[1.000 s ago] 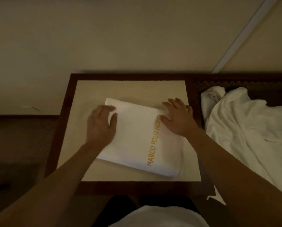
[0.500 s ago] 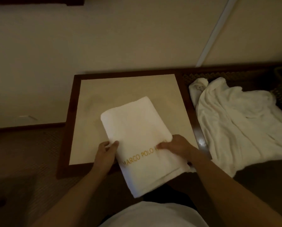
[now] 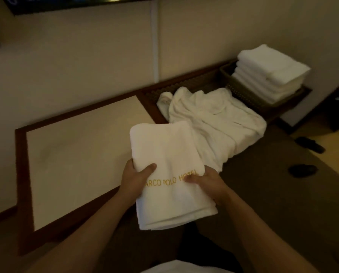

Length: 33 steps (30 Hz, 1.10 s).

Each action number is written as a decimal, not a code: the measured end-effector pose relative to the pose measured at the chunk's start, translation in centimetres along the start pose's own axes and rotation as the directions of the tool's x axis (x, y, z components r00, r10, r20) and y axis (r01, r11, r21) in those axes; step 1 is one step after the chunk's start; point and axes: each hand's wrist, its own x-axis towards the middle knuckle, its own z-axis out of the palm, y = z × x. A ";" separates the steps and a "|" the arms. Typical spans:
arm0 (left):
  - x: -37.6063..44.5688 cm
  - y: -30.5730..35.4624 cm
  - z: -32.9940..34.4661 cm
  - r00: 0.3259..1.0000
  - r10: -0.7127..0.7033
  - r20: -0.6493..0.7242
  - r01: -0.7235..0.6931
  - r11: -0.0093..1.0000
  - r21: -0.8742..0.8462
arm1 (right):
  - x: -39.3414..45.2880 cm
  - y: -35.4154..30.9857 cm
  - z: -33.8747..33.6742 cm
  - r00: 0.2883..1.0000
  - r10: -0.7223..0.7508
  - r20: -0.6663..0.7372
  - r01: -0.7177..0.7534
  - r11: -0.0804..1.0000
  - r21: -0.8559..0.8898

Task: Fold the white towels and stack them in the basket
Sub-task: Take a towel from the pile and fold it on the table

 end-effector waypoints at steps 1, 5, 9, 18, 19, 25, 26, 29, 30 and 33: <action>-0.1 1.0 2.2 0.999 0.030 0.034 -0.030 0.999 0.009 | -0.5 -0.1 -2.0 0.999 -0.013 -0.048 0.014 1.000 0.022; -0.1 4.9 12.6 0.973 0.126 0.193 -0.138 0.989 0.053 | -2.4 0.0 -11.5 0.974 -0.056 -0.221 0.081 0.991 0.106; 0.4 7.9 24.4 0.934 0.158 0.320 -0.190 0.979 0.072 | -3.7 -0.3 -21.8 0.934 -0.089 -0.346 0.141 0.982 0.129; -0.3 14.5 51.5 0.856 0.233 0.462 -0.269 0.963 0.011 | -3.7 -3.0 -47.2 0.860 -0.120 -0.496 0.189 0.978 0.091; -0.1 15.2 53.6 0.853 0.234 0.466 -0.263 0.965 -0.004 | -3.3 -3.5 -49.4 0.855 -0.127 -0.503 0.191 0.979 0.077; 4.0 19.0 63.3 0.873 0.248 0.421 -0.246 0.967 -0.058 | 1.6 -7.4 -59.9 0.849 -0.174 -0.499 0.207 0.978 0.012; 4.9 19.7 64.5 0.880 0.242 0.408 -0.238 0.969 -0.063 | 2.7 -8.1 -61.2 0.851 -0.179 -0.493 0.209 0.978 0.004; 8.8 21.9 68.2 0.894 0.239 0.379 -0.227 0.971 -0.077 | 7.4 -10.8 -65.1 0.861 -0.204 -0.466 0.225 0.974 -0.011; 9.9 22.8 69.2 0.899 0.246 0.363 -0.235 0.969 -0.075 | 8.8 -11.7 -66.1 0.861 -0.209 -0.464 0.232 0.973 -0.010; 14.3 25.8 72.4 0.905 0.284 0.316 -0.270 0.959 -0.087 | 14.0 -15.3 -69.6 0.863 -0.224 -0.453 0.243 0.970 -0.017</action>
